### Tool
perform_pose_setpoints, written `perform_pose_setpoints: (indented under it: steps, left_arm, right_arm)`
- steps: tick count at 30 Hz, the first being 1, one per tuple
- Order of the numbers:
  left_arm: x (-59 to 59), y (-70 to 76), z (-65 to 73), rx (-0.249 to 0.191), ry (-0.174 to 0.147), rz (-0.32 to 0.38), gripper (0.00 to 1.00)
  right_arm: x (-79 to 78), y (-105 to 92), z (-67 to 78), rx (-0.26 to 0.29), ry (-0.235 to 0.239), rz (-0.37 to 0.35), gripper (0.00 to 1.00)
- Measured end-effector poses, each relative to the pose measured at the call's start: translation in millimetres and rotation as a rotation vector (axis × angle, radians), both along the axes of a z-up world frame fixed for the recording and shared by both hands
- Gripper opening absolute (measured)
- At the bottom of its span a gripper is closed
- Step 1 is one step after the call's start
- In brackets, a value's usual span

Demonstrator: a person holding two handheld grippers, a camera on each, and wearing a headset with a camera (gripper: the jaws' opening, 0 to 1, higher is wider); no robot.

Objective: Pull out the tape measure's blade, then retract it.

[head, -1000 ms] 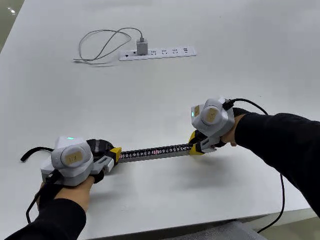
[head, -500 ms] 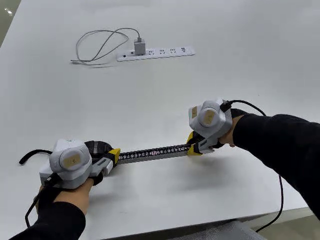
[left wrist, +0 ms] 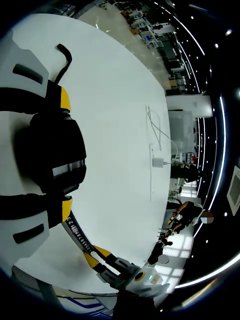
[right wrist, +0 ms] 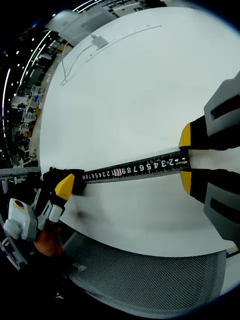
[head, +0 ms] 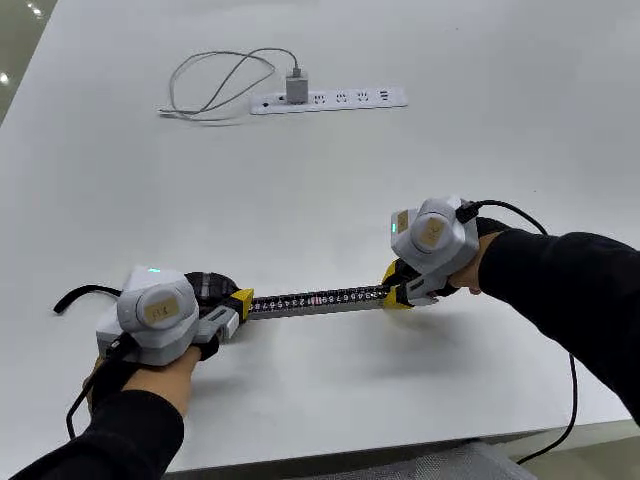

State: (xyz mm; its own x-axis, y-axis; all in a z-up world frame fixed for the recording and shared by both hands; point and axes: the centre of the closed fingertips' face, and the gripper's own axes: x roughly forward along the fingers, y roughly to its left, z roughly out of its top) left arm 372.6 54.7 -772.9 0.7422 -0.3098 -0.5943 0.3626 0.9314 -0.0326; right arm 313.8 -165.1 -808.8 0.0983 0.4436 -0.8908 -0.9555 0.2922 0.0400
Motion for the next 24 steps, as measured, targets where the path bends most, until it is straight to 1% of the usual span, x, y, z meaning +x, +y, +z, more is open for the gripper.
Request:
perform_pose_setpoints:
  steps: [2,8,15,24]
  left_arm:
    - [0.1,-0.3,0.0,0.001,0.001,0.002,0.60]
    - [-0.6,-0.5,0.9,-0.001,-0.008,0.004,0.60]
    - [-1.0,-0.6,1.6,-0.001,-0.002,0.002,0.60]
    - [-0.8,-0.5,1.3,0.001,0.000,0.002,0.60]
  right_arm:
    - [0.2,0.2,0.0,0.000,0.002,-0.003,0.10]
    - [0.5,1.4,-0.3,0.001,-0.012,0.016,0.10]
    - [1.3,3.0,-0.1,0.004,-0.006,0.005,0.09]
    - [1.6,6.0,-0.1,0.011,-0.005,0.009,0.10]
